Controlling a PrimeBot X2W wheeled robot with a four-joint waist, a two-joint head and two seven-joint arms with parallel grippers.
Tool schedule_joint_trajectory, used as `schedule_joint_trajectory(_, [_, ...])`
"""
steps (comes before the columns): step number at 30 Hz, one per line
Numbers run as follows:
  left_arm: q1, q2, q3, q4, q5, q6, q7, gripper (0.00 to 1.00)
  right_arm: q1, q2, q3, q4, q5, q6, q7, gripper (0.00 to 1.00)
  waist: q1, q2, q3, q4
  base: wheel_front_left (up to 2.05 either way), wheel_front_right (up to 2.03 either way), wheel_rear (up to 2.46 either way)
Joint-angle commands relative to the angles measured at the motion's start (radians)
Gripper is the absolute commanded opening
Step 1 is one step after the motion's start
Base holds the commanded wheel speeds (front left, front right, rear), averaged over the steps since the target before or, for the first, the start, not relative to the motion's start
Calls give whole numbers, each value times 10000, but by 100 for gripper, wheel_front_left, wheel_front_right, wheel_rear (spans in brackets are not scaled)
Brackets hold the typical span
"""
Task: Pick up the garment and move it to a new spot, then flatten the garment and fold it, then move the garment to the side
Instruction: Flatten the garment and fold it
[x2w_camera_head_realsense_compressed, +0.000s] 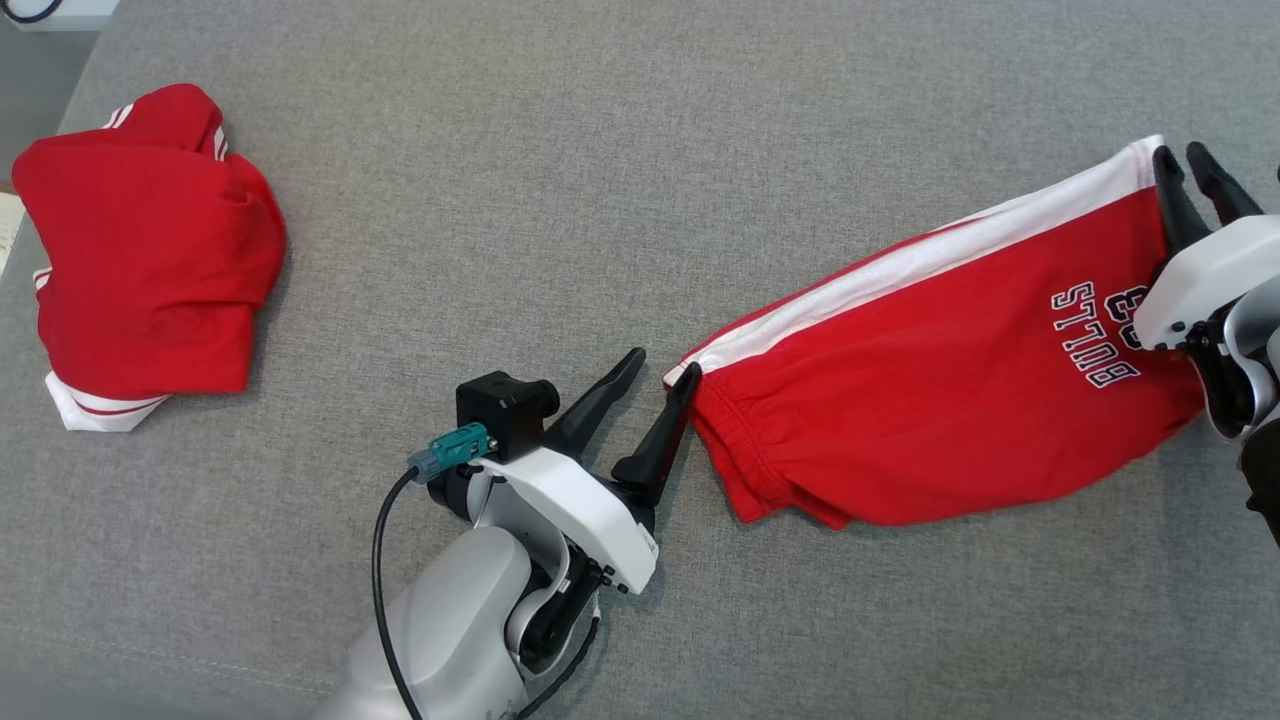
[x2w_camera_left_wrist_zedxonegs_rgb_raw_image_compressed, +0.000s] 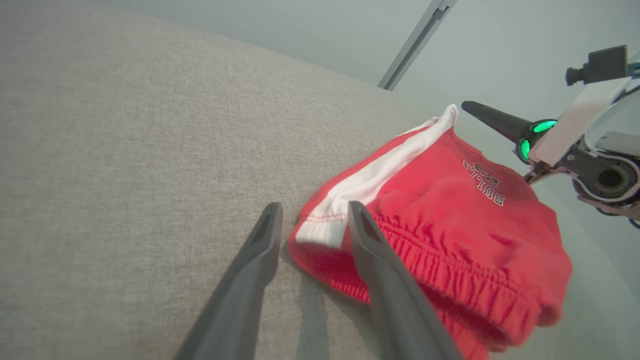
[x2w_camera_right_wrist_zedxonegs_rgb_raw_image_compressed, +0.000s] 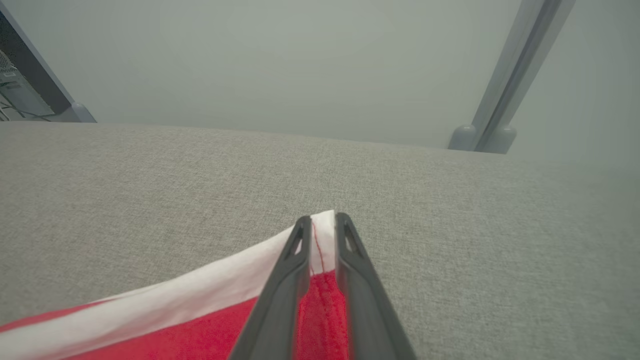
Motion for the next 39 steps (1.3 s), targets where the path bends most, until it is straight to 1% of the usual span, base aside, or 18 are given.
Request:
schedule_joint_trajectory(1, [-294, 108, 245, -152, -100, 87, -128, 100, -7, -64, 63, -121, 54, 10, -105, 100, 0, 0, -46, -50, 0, 0, 0])
schedule_joint_trajectory(6, [-292, 108, 321, 35, -60, 271, -324, 100, 372, -51, -143, -821, 29, 10, -105, 100, 0, 0, -313, -286, 0, 0, 0])
schedule_joint_trajectory(10, [-23, 168, 782, 9, 121, 458, -443, 100, 1043, -91, -293, -1682, -185, 10, -105, 100, 0, 0, -662, -515, 0, 0, 0])
schedule_joint_trajectory(12, [194, 214, 1256, -242, 352, 625, -458, 100, 1439, -84, -474, -2158, -299, 10, -105, 100, 0, 0, -851, -634, 0, 0, 0])
schedule_joint_trajectory(14, [515, 255, 1822, -688, 822, 842, -462, 100, 1860, -66, -717, -2656, -463, 10, -105, 100, 0, 0, -1048, -739, 0, 0, 0])
schedule_joint_trajectory(16, [942, 252, 2481, -1205, 1312, 1080, -463, 100, 2289, -28, -1022, -3226, -713, 10, -105, 100, 0, 0, -1238, -856, 0, 0, 0])
schedule_joint_trajectory(18, [1437, 217, 3112, -1558, 1546, 1259, -464, 100, 2772, 88, -1335, -3815, -987, 10, -105, 100, 0, 0, -1453, -984, 0, 0, 0])
schedule_joint_trajectory(22, [2261, 158, 4049, -2169, 2099, 1401, -465, 100, 3705, 347, -1816, -4706, -1566, 10, -105, 100, 0, 0, -1918, -1233, 0, 0, 0])
schedule_joint_trajectory(25, [2773, 136, 4474, -2688, 2786, 1385, -466, 100, 4305, 630, -2176, -5074, -1783, 10, -105, 100, 0, 0, -2236, -1368, 0, 0, 0])
schedule_joint_trajectory(26, [3077, 125, 4650, -3059, 3255, 1346, -466, 100, 4679, 724, -2370, -5238, -1900, 10, -105, 100, 0, 0, -2398, -1382, 0, 0, 0])
schedule_joint_trajectory(29, [3482, 115, 4778, -3593, 4014, 1365, -466, 100, 5235, 801, -2710, -5510, -1969, 10, -105, 100, 0, 0, -2553, -1359, 0, 0, 0])
schedule_joint_trajectory(32, [3905, 111, 4721, -3964, 4537, 1398, -466, 100, 5750, 845, -3087, -5627, -1887, 10, -105, 100, 0, 0, -2636, -1327, 0, 0, 0])
schedule_joint_trajectory(36, [4287, 109, 4535, -4227, 4768, 1479, -466, 100, 6113, 920, -3482, -5523, -1642, 10, -105, 100, 0, 0, -2655, -1270, 0, 0, 0])
schedule_joint_trajectory(39, [4585, 109, 4253, -4439, 4884, 1571, -466, 100, 6193, 1035, -3762, -5088, -1092, 10, -105, 100, 0, 0, -2583, -1141, 0, 0, 0])
